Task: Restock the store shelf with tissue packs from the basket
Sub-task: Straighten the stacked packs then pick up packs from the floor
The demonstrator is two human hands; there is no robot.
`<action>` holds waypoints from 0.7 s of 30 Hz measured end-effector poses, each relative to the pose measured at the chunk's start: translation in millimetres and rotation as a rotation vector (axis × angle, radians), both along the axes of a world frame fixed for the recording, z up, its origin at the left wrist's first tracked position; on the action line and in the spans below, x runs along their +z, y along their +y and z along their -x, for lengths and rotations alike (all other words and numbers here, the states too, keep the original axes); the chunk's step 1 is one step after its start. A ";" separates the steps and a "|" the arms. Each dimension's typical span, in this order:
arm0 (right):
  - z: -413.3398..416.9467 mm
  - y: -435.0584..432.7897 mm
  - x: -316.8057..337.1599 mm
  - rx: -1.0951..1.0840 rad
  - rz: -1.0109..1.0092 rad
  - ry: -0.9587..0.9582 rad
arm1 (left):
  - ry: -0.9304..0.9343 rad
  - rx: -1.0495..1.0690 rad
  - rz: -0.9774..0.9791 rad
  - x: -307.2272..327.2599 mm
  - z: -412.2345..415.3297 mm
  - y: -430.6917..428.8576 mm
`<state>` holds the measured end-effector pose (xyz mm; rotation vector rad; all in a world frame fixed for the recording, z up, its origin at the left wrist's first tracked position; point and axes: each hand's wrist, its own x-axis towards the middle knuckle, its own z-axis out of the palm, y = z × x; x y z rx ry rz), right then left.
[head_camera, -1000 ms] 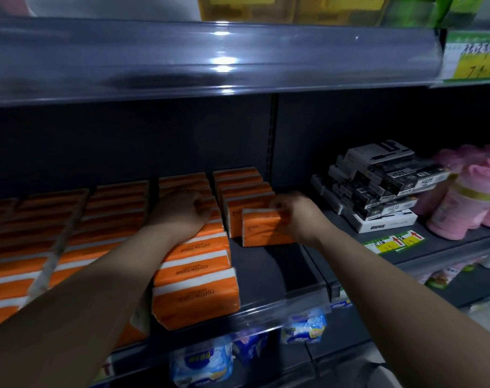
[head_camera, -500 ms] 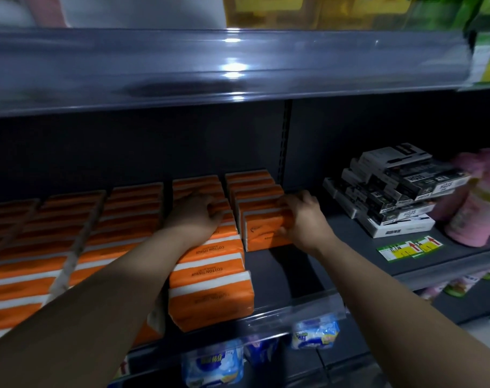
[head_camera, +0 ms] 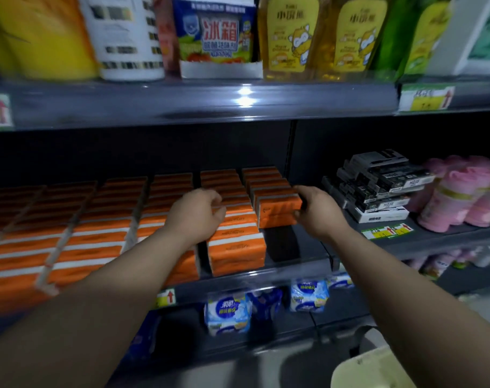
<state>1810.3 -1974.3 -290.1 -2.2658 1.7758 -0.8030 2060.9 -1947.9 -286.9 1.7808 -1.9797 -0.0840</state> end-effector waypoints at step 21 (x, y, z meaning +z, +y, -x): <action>-189.5 251.9 7.6 0.311 -0.167 0.031 | -0.056 0.239 -0.124 10.3 -146.1 287.3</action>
